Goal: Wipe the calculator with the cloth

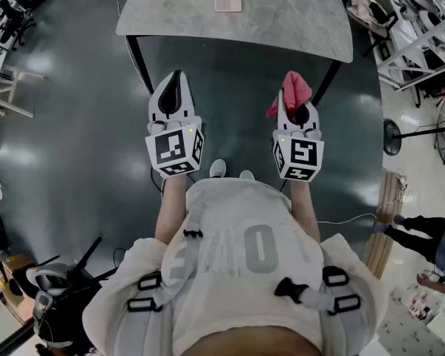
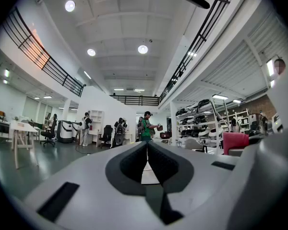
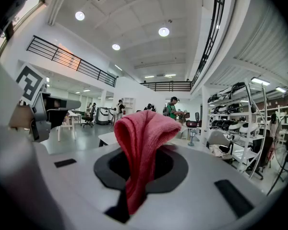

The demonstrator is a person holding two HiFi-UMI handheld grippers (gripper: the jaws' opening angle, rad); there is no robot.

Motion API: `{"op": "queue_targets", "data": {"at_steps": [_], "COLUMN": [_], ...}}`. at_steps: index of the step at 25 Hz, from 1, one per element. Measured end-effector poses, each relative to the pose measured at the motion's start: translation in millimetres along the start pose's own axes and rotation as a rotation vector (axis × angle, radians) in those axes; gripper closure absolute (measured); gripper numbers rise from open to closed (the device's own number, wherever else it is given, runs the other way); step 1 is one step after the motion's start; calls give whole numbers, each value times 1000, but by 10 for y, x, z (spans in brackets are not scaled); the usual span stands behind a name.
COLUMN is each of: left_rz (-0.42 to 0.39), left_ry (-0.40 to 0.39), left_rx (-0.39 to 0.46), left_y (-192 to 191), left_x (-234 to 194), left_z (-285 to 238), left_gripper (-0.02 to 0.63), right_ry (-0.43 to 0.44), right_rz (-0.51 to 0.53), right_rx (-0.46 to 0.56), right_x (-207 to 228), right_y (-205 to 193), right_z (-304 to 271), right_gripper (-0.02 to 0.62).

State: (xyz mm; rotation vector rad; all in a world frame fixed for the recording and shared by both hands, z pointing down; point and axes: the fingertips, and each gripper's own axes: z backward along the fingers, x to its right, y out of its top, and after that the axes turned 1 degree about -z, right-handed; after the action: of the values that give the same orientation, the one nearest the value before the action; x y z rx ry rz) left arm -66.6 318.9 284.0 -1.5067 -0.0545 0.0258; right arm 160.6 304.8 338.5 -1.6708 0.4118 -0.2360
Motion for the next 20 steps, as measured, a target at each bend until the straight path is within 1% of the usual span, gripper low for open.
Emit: {"op": "queue_targets", "data": {"at_steps": [7, 14, 20], "left_rz": [10, 39, 33], "left_ry": [18, -4, -42], "left_rx": [2, -7, 2], "left_y": [-14, -95, -136], "left_x": [-178, -268, -532], "left_z": [-102, -227, -356], "left_gripper": [583, 583, 583], "right_ry": [-4, 2, -20], "right_rz": [22, 7, 0], "right_rx": [-8, -19, -26], "right_x": [12, -95, -286], "right_y": [4, -51, -106], "right_z": [-103, -212, -447], "right_gripper": [541, 540, 540]}}
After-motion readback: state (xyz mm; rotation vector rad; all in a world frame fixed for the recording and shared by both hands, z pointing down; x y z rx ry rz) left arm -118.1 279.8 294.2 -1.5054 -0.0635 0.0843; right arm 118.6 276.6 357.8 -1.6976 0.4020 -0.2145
